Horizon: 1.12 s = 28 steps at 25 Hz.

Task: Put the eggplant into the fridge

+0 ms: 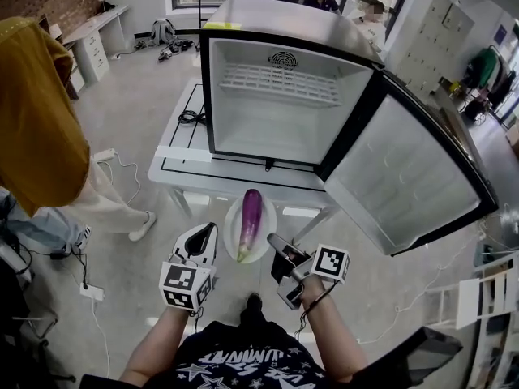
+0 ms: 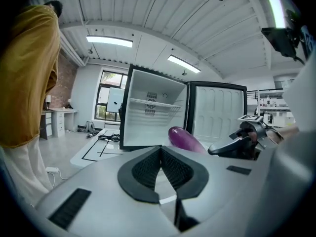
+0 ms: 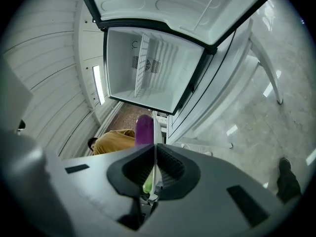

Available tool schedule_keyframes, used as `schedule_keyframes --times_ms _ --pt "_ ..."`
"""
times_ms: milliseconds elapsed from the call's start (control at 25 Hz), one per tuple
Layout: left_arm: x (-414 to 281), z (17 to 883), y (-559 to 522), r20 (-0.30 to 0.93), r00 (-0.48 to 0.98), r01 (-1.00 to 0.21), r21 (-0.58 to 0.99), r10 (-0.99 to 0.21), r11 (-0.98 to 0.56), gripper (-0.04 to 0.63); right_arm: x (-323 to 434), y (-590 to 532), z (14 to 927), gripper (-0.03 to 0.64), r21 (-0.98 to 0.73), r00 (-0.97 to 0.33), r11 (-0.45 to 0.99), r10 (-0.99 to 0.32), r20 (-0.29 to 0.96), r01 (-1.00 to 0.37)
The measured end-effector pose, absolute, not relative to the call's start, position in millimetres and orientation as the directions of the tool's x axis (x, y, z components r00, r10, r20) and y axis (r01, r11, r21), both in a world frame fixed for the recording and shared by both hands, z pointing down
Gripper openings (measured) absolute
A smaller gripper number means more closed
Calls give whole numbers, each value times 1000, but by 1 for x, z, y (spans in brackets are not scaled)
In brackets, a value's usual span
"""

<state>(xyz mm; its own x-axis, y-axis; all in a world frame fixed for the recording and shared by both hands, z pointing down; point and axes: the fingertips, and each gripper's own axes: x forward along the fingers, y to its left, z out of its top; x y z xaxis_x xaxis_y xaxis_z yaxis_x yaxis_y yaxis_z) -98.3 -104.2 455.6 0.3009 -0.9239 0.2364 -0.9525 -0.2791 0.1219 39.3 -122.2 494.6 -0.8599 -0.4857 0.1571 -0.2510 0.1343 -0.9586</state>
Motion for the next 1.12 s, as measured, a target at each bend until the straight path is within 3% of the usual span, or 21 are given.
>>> schedule_keyframes --times_ms 800,1120 --pt "-44 460 -173 275 249 -969 74 -929 -237 9 76 -209 497 21 -969 -910 151 -397 122 -196" --pt "-50 466 -206 270 271 -963 82 -924 -258 9 68 -239 503 21 -970 -895 135 -427 129 -204"
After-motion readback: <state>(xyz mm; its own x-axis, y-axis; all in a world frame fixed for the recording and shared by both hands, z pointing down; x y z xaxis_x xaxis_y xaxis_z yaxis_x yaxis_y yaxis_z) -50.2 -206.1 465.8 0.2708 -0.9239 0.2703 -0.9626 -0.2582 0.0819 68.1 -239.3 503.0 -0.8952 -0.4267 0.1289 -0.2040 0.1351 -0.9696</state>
